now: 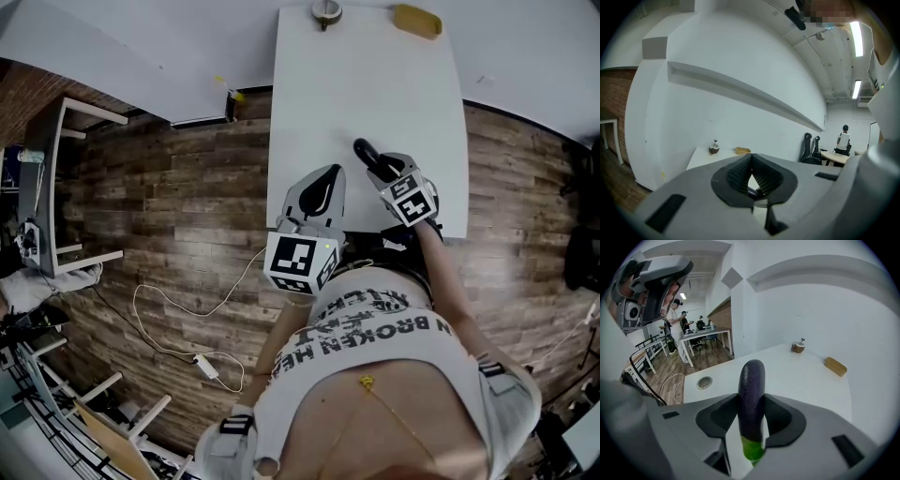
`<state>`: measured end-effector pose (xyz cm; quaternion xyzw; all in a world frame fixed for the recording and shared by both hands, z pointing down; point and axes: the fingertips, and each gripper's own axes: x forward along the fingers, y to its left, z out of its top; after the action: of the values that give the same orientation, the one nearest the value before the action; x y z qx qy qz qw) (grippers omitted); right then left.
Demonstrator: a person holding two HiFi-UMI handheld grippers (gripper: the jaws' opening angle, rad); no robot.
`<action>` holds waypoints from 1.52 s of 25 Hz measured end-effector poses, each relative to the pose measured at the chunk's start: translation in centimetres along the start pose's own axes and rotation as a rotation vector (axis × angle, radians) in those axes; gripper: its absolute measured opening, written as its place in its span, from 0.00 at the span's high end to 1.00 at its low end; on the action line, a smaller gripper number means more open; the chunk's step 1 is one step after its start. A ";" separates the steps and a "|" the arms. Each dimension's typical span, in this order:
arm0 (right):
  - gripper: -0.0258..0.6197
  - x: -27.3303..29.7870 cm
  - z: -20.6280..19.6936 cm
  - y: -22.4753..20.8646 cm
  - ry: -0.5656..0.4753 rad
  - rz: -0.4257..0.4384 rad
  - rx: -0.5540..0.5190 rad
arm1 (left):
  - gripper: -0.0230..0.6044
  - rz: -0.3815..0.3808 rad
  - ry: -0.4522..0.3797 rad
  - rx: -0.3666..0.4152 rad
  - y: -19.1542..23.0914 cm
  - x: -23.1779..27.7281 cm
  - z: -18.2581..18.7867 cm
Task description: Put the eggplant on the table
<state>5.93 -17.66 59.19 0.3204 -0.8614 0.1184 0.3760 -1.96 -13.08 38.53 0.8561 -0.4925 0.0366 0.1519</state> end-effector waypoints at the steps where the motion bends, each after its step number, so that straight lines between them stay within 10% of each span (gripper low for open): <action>1: 0.69 0.2 0.0 0.0 0.004 0.004 -0.001 | 0.97 0.001 0.000 0.000 0.1 0.0 0.0; 38: 0.69 6.5 -4.4 -0.2 0.160 0.062 0.034 | 0.97 0.030 0.021 -0.032 1.9 0.2 -1.0</action>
<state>5.20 -18.88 66.93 0.2894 -0.8359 0.1699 0.4343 -3.38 -13.81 39.97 0.8458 -0.5041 0.0400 0.1702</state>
